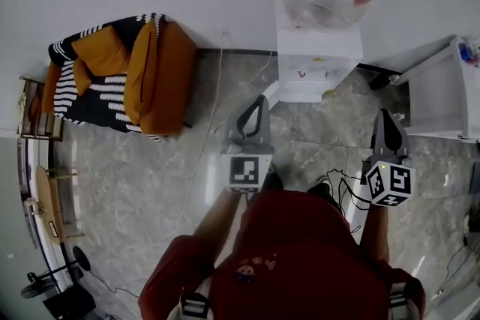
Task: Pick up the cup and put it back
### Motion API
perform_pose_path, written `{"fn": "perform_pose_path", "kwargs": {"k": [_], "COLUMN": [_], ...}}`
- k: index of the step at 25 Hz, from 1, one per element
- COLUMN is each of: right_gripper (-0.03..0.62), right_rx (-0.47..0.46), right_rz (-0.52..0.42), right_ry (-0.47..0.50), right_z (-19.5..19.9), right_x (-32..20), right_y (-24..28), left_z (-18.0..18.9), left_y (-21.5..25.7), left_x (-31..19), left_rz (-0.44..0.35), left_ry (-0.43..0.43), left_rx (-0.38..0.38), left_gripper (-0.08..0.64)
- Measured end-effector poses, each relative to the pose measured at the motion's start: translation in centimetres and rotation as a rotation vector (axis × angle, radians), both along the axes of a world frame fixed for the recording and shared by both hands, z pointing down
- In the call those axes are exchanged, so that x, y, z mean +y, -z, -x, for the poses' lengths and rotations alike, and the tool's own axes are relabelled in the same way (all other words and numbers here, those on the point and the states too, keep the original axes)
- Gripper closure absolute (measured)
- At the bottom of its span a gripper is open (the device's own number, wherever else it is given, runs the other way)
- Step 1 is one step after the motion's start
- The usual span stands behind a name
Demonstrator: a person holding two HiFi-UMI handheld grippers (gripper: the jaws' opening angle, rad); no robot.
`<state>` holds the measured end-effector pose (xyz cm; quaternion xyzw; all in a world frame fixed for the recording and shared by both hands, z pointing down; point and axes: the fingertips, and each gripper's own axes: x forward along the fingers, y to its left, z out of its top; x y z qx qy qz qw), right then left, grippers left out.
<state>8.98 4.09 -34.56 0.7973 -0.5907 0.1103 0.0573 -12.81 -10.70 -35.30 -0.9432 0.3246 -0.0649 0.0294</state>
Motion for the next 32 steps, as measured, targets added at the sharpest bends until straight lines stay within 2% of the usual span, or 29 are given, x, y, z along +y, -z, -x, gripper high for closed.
{"fn": "perform_pose_path", "kwargs": {"k": [5, 9, 15, 20, 26, 32], "right_gripper": [0.591, 0.591, 0.591, 0.591, 0.591, 0.591], "right_rx": [0.036, 0.033, 0.002, 0.009, -0.009, -0.031], "right_rz": [-0.018, -0.035, -0.070, -0.077, -0.072, -0.066], "right_ry": [-0.081, -0.093, -0.035, 0.037, 0.071, 0.108], "right_z": [1.7, 2.1, 1.8, 0.1, -2.2, -3.1], "right_x": [-1.3, -1.5, -2.8, -3.2, -3.2, -3.1], "right_y": [1.2, 1.7, 1.5, 1.9, 1.2, 0.2], "left_z": [1.2, 0.9, 0.3, -0.9, -3.3, -4.5], "left_y": [0.5, 1.2, 2.3, 2.0, 2.1, 1.6], "left_x": [-2.8, -3.0, -2.8, -2.0, -0.9, 0.2], "left_rz": [-0.041, -0.054, -0.057, -0.034, -0.056, -0.032], "left_ry": [-0.058, -0.086, -0.044, 0.015, 0.023, 0.042], "left_rx": [0.010, 0.016, 0.062, 0.053, 0.038, 0.031], "left_gripper": [0.558, 0.558, 0.558, 0.558, 0.558, 0.558]}}
